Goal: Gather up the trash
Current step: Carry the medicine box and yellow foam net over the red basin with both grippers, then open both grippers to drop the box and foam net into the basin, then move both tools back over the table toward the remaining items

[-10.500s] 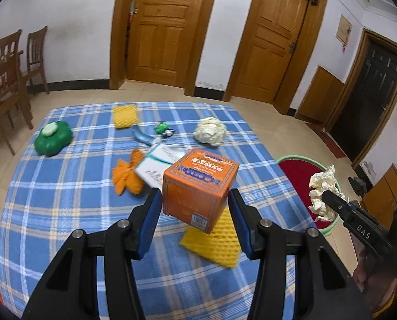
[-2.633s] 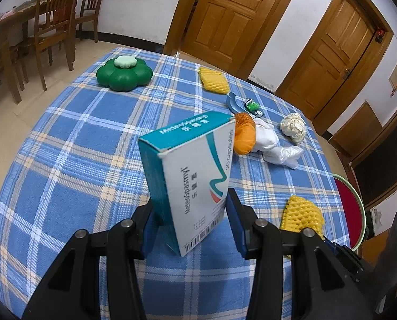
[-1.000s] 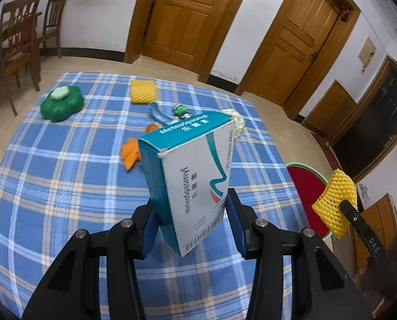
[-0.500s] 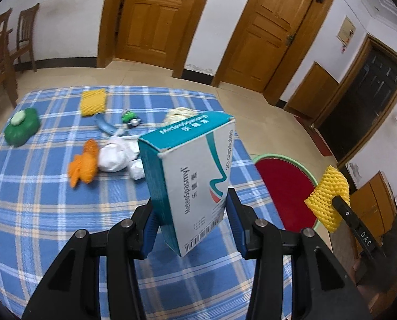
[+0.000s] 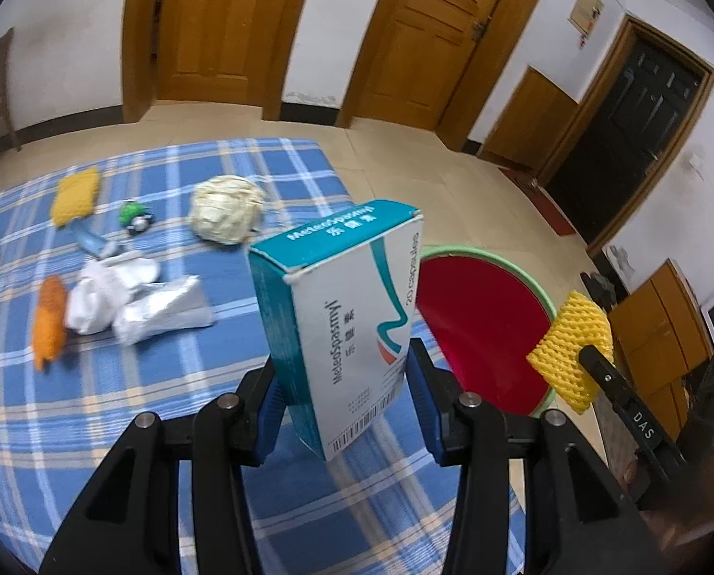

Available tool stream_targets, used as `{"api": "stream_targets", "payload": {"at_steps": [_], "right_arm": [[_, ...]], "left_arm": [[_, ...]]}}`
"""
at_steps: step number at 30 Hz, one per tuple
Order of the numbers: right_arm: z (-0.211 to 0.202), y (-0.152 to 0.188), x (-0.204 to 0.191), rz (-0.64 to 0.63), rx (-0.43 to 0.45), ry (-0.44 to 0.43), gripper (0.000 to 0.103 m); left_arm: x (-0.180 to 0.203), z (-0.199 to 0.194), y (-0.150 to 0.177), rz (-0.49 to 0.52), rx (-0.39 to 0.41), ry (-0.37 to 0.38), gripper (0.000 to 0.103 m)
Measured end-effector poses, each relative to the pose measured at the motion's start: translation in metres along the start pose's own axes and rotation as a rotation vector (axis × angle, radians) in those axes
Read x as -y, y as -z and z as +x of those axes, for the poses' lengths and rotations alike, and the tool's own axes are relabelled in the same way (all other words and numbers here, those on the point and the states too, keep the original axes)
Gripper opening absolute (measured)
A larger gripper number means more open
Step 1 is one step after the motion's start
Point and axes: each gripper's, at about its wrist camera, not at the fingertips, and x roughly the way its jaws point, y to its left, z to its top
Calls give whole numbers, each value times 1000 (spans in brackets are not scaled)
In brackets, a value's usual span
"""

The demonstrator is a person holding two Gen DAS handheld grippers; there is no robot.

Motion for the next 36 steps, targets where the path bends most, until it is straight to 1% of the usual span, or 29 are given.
{"api": "stream_targets", "payload": {"at_steps": [9,13,16,21,23,24,25,26,27,30,34,36], "right_arm": [[18,2,23,36,-34,27,19],[19,2,29,38,-38,37,20],[22,1,33,44,-42,39,23],[23,1,37,39,-38,41,24],[22,0,38,40,-34,39,26],[22,0,39,41,-32,35,27],[22,0,41,43,-30,31,29],[23,0,43,43,-30,29,31],[23,0,43,43,-28,26,32],[24,0,46,40,-27,24,35],[26,1,46,35,-43,10,45],[27,3,46,38,-48,5,46]], "left_arm": [[36,33,-8,77,-53,37,47],[52,50,-14,111,-71,50,47],[65,61,-18,140,-75,56,47],[83,82,-20,179,-99,65,47],[90,89,-20,194,-104,58,47],[93,92,-20,200,-107,56,49],[94,94,-20,202,-108,54,51],[97,97,-19,204,-109,51,57],[99,99,-19,207,-110,49,57],[104,106,-19,217,-117,36,58],[105,109,-19,209,-118,25,58],[104,110,-20,201,-119,20,58]]}}
